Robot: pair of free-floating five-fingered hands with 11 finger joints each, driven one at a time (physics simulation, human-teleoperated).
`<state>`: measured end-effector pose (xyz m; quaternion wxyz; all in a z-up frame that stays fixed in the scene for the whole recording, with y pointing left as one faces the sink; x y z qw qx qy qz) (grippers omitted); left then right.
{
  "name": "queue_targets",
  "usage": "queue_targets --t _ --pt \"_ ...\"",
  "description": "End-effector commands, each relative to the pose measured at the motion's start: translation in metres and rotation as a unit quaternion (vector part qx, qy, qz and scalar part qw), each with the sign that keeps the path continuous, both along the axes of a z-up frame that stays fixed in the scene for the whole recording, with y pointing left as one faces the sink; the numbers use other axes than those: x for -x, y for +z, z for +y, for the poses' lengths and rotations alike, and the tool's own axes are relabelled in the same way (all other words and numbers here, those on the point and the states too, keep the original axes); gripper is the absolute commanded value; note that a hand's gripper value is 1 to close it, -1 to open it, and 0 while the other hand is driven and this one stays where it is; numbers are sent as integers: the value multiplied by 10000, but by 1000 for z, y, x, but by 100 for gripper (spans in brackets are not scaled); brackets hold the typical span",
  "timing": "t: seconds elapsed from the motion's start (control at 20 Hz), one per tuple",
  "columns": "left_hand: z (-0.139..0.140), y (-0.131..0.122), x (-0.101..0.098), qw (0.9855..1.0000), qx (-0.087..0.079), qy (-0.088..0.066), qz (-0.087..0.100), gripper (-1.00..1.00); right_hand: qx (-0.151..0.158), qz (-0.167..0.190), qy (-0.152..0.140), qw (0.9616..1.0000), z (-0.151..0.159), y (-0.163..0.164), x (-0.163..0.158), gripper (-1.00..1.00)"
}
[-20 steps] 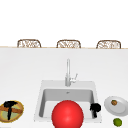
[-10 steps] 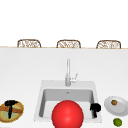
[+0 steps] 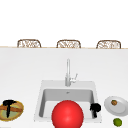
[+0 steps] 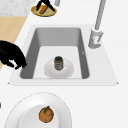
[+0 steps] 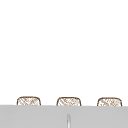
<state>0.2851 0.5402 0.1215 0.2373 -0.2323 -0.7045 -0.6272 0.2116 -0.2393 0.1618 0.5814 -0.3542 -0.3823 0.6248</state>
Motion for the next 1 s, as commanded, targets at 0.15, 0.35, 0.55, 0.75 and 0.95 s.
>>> queue_targets --t 0.15,0.35,0.55,0.75,0.95 --pt "4 -23 -14 9996 131 -51 225 -100 0 0 0 10000 0 0 0 0" --pt "6 0 20 9996 106 -156 -221 100 0 0 0 10000 0 0 0 0" --pt "5 8 41 9960 108 -33 -891 100 0 0 0 10000 0 0 0 0" --pt "5 8 45 9967 112 -59 -800 100 0 0 0 10000 0 0 0 0" --pt "12 7 43 9971 190 -80 -731 100 0 0 0 10000 0 0 0 0"
